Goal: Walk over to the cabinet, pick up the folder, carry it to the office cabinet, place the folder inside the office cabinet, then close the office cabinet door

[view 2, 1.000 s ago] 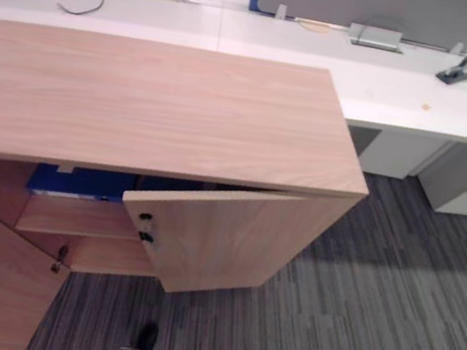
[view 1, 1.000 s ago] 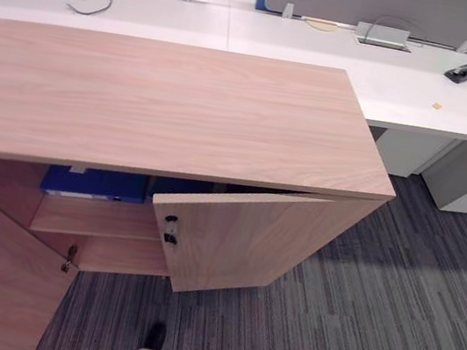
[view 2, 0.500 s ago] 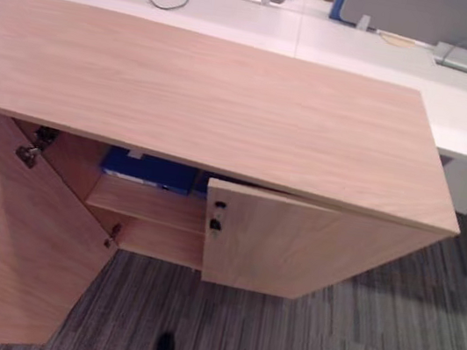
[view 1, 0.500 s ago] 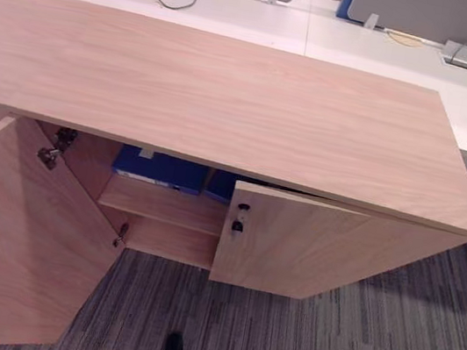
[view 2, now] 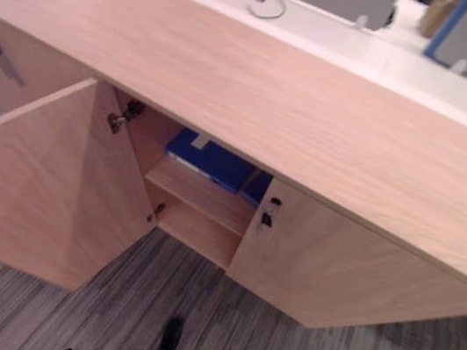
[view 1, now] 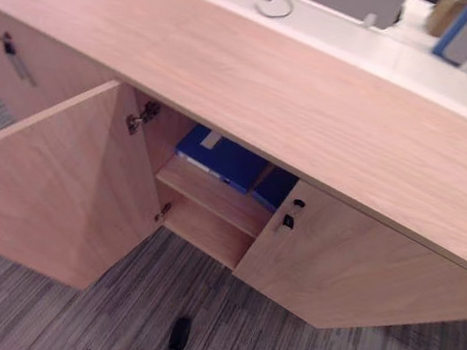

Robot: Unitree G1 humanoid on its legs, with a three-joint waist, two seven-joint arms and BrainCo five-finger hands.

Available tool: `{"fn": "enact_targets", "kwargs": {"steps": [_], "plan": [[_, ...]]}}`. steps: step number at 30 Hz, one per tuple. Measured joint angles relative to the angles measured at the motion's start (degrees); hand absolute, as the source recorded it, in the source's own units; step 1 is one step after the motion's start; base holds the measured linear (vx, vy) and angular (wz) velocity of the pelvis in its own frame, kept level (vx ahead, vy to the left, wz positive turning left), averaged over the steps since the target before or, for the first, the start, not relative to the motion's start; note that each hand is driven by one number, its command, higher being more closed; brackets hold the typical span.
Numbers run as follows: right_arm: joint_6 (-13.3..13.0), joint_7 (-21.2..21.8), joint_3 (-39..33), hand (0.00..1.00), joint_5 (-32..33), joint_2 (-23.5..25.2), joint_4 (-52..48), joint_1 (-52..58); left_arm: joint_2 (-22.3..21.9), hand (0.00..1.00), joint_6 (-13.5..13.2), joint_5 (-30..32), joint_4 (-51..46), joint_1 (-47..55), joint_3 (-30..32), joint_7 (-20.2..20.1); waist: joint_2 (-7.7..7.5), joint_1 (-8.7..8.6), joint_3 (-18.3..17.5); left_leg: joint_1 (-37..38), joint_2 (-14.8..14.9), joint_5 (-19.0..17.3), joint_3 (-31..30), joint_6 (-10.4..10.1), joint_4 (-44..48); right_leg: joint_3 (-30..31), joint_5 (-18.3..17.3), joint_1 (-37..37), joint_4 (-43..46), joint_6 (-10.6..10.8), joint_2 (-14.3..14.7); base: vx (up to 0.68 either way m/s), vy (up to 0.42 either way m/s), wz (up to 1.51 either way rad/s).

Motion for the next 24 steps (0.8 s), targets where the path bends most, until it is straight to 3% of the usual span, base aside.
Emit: {"fn": "enact_targets", "kwargs": {"steps": [5, 9, 11, 12, 14, 15, 17, 18, 19, 21, 22, 24], "plan": [[0.0, 0.4, -0.4, 0.00, 0.0, 0.2, -0.1, -0.7, 0.1, 0.00, 0.1, -0.6, 0.0, 0.1, -0.7, -0.4, 0.43, -0.03, 0.6, -0.3, 2.1, 2.9, -3.9, -2.2, 0.0, -3.1, -1.1, 2.9, -3.4, -0.1, 2.5, -0.04, -0.216, 0.39], [-0.2, 0.3, -0.8, 0.00, 0.1, 0.1, -0.1, -1.4, 0.1, 0.00, 0.1, -2.3, 0.0, -0.5, -0.9, -0.4, 0.88, 0.07, 1.5, -1.9, 4.4, 3.2, -4.3, -3.5, 0.0, -6.3, 0.0, 3.1, -4.4, -2.0, 4.9, -0.04, -0.148, 0.31], [-0.1, 0.3, -3.5, 0.00, 0.1, 0.5, -0.1, -1.5, 0.2, 0.00, 0.1, -3.0, 0.0, -1.2, -0.8, -0.4, 0.81, -0.27, 2.2, -3.3, 5.3, 1.0, 2.0, -2.9, 1.2, -8.8, 0.5, 3.2, -5.1, -2.8, 4.5, -0.06, -0.038, 0.62], [-0.2, 0.2, -6.6, 0.00, 0.1, 0.5, 0.5, -2.1, 0.6, 0.00, 0.1, -3.4, 0.0, -3.1, -0.1, -0.4, 0.00, -0.51, 4.0, -6.6, 5.6, -2.8, 10.3, -1.4, 11.6, -11.6, 0.7, 3.3, -4.6, -3.0, 2.1, -0.05, 0.027, 0.69], [-0.1, 0.0, -7.8, 0.00, 0.1, -0.1, 0.7, -2.2, -0.2, 0.00, 0.0, -4.0, -0.1, -3.2, 1.0, -0.4, 0.60, -0.41, 4.5, -7.9, 6.9, -8.8, 17.7, -0.8, 23.7, -12.4, 0.6, 3.8, -3.4, -2.8, 0.6, 0.02, 0.066, 0.46], [-0.1, 0.0, -8.5, 0.00, 0.1, -0.8, 0.8, -2.2, -1.1, 0.00, 0.0, -4.1, -0.1, -2.6, 1.2, -0.4, 2.00, -0.81, 4.0, -7.8, 7.3, -10.3, 19.7, -0.7, 24.4, -12.2, 0.4, 3.4, -2.2, -2.5, 1.1, 0.07, 0.111, 0.41], [-0.1, 0.0, -9.2, 0.00, 0.5, -0.2, 1.0, -2.3, -1.1, 0.00, -0.3, -4.0, -0.7, -2.8, 0.9, -0.5, 2.66, -0.86, 4.1, -6.1, 5.6, -8.5, 17.8, 0.8, 18.1, -11.7, -0.2, 2.3, -2.6, -2.6, 1.1, -0.02, 0.110, 0.59], [-0.1, 0.0, -9.6, 0.00, 0.7, -0.1, 1.1, -2.2, -0.7, 0.00, -0.3, -3.8, -1.1, -3.2, 0.4, -0.6, 2.60, -1.39, 4.0, -5.4, 3.9, -5.1, 15.8, -0.1, 12.9, -10.7, 0.0, 2.0, -4.8, -2.9, 1.8, -0.11, 0.039, 1.15], [-0.2, 0.1, -11.2, 0.00, 1.2, 0.3, 2.0, -2.2, -0.5, 0.00, -0.5, -3.8, -1.2, -3.8, 0.5, -1.0, 2.21, -3.09, 3.7, -3.9, 2.6, -4.4, 16.0, 0.1, 6.7, -11.1, 1.5, 2.1, -7.6, -3.2, 1.4, -0.10, 0.048, 1.22], [-0.2, 0.0, -15.3, 0.00, 2.4, 0.6, 3.5, -2.5, -1.1, 0.00, -0.2, -3.8, -0.1, -3.9, 2.1, -1.1, 2.11, -1.73, 4.3, -3.2, 4.6, -9.8, 23.8, 2.1, 16.7, -12.9, 2.2, 2.4, -6.4, -2.2, -0.9, -0.01, 0.070, 0.55], [-0.2, 0.0, -16.3, 0.00, 2.5, 0.6, 3.5, -2.3, -1.7, 0.00, -0.2, -3.8, 0.0, -2.9, 2.3, -1.1, 3.30, -1.93, 4.0, -0.8, 5.0, -10.9, 22.6, 0.4, 14.1, -13.2, 2.4, 3.1, -6.5, -1.8, -0.6, 0.09, 0.069, 0.14], [-0.2, 0.2, -16.3, 0.00, 2.7, 1.8, 3.4, -2.1, -1.6, 0.00, -0.3, -3.1, -0.1, -3.0, 0.9, -1.3, 3.81, -2.21, 3.7, 2.5, 2.9, -5.6, 20.7, 1.2, 4.9, -13.2, 3.1, 2.6, -6.5, -0.9, -0.8, 0.02, 0.088, 0.33]]}}
